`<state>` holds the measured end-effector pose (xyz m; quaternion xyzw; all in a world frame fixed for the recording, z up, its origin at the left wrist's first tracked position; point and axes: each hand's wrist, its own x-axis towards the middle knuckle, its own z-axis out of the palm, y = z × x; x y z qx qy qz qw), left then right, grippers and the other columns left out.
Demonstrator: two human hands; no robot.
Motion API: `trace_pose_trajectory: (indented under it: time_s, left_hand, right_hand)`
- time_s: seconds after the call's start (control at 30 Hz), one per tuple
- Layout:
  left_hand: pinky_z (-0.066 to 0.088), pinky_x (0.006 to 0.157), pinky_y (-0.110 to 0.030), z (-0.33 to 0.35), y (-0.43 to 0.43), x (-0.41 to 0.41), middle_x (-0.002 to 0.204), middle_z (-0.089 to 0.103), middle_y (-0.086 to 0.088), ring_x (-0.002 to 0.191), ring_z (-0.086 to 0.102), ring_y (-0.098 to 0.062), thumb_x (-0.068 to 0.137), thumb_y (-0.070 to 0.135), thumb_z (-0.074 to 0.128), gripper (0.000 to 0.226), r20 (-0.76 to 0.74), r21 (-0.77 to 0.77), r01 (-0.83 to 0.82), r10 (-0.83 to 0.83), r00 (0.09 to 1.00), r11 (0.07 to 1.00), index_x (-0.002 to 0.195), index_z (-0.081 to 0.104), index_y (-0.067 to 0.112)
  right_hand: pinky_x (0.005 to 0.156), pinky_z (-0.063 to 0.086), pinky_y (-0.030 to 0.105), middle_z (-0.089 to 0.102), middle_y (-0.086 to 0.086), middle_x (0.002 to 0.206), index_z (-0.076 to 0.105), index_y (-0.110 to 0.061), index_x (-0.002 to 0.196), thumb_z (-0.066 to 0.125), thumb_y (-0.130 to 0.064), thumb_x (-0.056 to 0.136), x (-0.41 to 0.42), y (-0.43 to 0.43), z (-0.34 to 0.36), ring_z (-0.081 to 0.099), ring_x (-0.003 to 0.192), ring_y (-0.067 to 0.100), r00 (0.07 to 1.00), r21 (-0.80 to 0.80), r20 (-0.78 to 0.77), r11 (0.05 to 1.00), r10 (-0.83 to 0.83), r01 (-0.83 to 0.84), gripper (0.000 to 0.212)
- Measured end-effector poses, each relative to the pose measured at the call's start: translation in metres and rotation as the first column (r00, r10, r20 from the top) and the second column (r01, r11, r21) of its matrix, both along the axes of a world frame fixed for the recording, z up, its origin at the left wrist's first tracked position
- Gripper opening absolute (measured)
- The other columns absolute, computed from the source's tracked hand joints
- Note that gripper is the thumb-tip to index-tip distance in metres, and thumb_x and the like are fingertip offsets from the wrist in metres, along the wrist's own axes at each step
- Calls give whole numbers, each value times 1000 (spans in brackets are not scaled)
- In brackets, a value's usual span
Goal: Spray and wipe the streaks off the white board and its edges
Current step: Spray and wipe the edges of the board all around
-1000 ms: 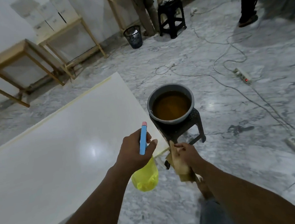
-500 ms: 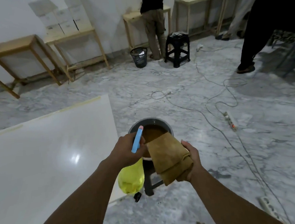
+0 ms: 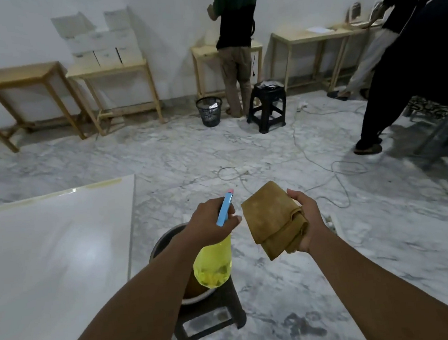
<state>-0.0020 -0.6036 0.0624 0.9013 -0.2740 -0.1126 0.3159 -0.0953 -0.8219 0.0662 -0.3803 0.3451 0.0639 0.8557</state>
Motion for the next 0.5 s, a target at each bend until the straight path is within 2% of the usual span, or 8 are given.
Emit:
trace_pose_trajectory:
  time_s: [0.07, 0.2, 0.3, 0.4, 0.5]
  left_hand:
    - [39, 63, -22, -9, -22, 21, 85, 62, 6, 74, 57, -8, 94, 41, 76, 24, -15, -13, -4, 3, 1000, 1000, 99, 67, 19]
    - [40, 61, -15, -23, -61, 80, 85, 65, 2, 77, 63, -15, 94, 39, 76, 25, -66, -51, -63, 59, 996, 997, 99, 70, 15]
    - [39, 59, -11, -28, -85, 125, 85, 66, 2, 76, 63, -14, 93, 38, 77, 26, -80, -81, -142, 136, 988, 986, 100, 70, 14]
    - [40, 62, -18, -31, -104, 167, 88, 66, 1, 79, 62, -16, 92, 38, 78, 24, -97, -67, -208, 202, 975, 976, 96, 67, 17]
    - [39, 63, -19, -26, -122, 210, 86, 63, 4, 80, 61, -17, 92, 37, 78, 21, -85, -49, -243, 239, 967, 969, 92, 63, 23]
  right_hand:
    - [81, 52, 40, 73, 17, 93, 78, -5, 91, 61, -51, 84, 28, -21, -2, 66, 82, 34, 1000, -11, -5, 999, 30, -30, 50]
    - [89, 50, 43, 73, 18, 97, 79, -3, 92, 60, -51, 85, 102, -58, -6, 67, 87, 36, 995, -64, 2, 993, 101, -101, 53]
    - [86, 51, 43, 73, 18, 94, 79, -3, 89, 60, -51, 85, 160, -82, -6, 67, 83, 36, 988, -73, 6, 986, 152, -152, 52]
    - [80, 53, 41, 72, 17, 87, 79, -3, 84, 59, -50, 86, 209, -111, -1, 67, 78, 35, 978, -89, 3, 974, 210, -209, 51]
    - [74, 52, 37, 71, 15, 77, 79, -5, 75, 57, -49, 88, 257, -140, 4, 67, 68, 33, 968, -73, 16, 965, 252, -250, 50]
